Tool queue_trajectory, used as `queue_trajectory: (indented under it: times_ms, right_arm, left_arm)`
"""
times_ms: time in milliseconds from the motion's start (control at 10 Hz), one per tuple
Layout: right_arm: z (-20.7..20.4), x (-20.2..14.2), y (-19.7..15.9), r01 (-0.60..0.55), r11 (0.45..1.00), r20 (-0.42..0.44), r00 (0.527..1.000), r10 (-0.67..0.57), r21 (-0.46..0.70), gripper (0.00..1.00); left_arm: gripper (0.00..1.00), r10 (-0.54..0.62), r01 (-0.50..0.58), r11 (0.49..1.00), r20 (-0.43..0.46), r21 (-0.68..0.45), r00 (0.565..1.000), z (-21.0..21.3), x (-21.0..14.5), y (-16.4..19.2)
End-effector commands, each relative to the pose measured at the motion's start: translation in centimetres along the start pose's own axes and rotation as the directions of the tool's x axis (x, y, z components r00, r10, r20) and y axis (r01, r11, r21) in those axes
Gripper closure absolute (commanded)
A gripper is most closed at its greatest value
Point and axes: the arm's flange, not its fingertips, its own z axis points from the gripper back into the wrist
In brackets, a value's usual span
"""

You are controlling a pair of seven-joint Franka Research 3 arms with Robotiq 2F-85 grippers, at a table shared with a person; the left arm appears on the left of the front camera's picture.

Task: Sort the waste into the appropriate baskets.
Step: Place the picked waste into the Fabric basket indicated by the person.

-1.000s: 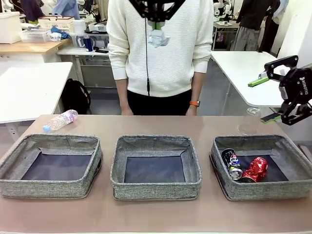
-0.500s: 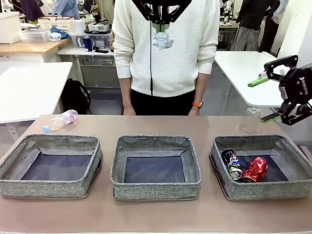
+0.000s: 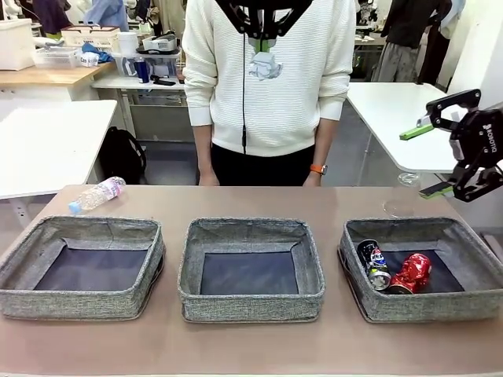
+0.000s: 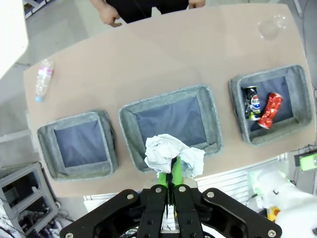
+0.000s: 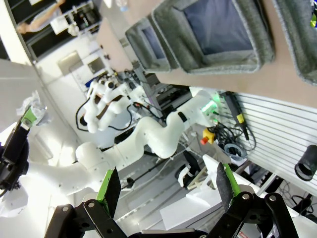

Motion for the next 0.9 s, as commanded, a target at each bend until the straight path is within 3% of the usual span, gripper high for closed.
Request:
queue_trajectory:
  times_ms: [0,800]
  right_arm:
    - [0.12,-0.15,0.41,0.02,1.0,-0.007,1.0,-0.02,0.015,0.0]
    - [0.12,-0.15,0.41,0.02,1.0,-0.007,1.0,-0.02,0.015,0.0]
  left_arm:
    - [0.99,-0.017,0.017,1.0,0.009,-0.003,1.0,0.22,-0.02,0.15]
    - [0.99,-0.017,0.017,1.0,0.009,-0.003,1.0,0.22,-0.02,0.15]
